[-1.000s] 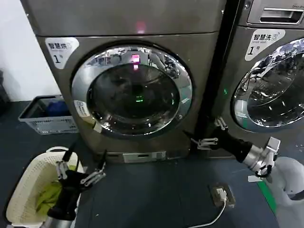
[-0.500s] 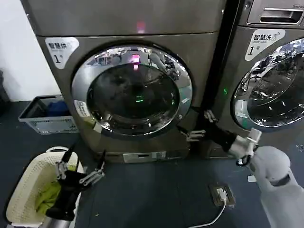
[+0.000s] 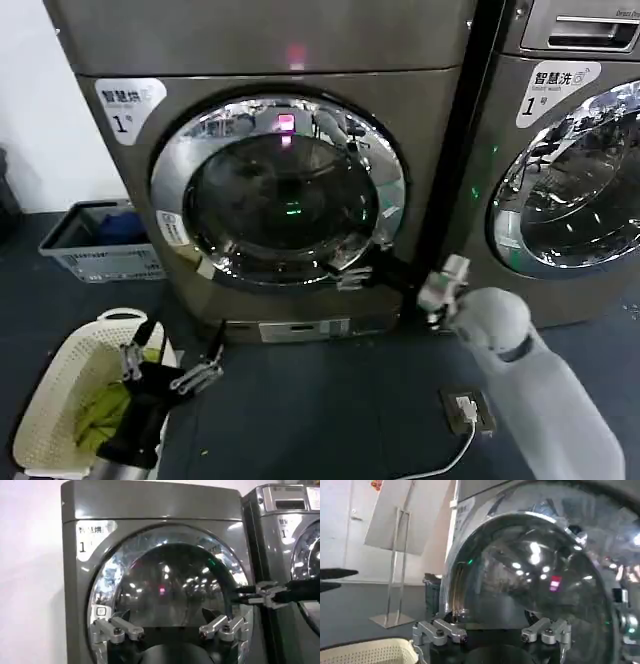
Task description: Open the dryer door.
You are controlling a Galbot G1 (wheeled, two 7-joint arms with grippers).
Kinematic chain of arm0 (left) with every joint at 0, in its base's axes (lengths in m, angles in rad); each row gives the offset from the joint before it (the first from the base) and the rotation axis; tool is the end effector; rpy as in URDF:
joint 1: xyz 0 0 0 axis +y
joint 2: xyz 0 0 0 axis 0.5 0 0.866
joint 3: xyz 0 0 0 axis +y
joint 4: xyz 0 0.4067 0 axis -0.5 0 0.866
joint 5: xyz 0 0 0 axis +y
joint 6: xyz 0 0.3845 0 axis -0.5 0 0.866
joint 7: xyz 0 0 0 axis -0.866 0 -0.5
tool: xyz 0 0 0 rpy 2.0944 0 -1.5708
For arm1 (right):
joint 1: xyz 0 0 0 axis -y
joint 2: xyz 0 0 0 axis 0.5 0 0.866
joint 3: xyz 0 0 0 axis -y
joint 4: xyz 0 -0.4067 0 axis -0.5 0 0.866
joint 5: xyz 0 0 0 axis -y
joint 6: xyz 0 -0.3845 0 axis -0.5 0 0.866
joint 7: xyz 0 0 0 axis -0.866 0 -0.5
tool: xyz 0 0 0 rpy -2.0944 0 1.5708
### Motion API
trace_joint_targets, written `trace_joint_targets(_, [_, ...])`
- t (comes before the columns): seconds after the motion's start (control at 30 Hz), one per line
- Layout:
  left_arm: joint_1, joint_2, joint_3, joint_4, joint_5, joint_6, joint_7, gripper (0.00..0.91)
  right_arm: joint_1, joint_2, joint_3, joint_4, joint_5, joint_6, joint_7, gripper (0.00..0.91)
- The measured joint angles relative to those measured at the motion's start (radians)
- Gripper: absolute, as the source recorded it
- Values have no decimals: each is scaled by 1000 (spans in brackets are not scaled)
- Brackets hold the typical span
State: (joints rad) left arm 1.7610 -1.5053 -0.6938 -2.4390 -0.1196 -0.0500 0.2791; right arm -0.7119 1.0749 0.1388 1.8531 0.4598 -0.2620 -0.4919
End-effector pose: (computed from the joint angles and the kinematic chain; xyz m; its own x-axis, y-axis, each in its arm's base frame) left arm 0.1129 0.0494 -0.2437 -0.9561 0.2202 -0.1932 0.2042 0.9739 0.0995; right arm 0.4316 -0.0206 -0.1985 -0.5826 -0.8123 -0.0290 -0.7959 0.5774 -0.1820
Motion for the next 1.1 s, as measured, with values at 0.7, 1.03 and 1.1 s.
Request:
trace_joint_targets(0.7, [0, -1, -3, -2, 6, 7, 4, 907, 165, 103, -222, -147, -28, 19, 107, 907])
trace_joint_targets(1.03, [5, 0, -3, -7, 10, 11, 5, 907, 239, 154, -310, -221, -29, 18, 121, 907])
trace_joint_targets(1.1, [6, 0, -3, -7, 10, 11, 6, 907, 255, 165, -324, -238, -29, 19, 123, 907])
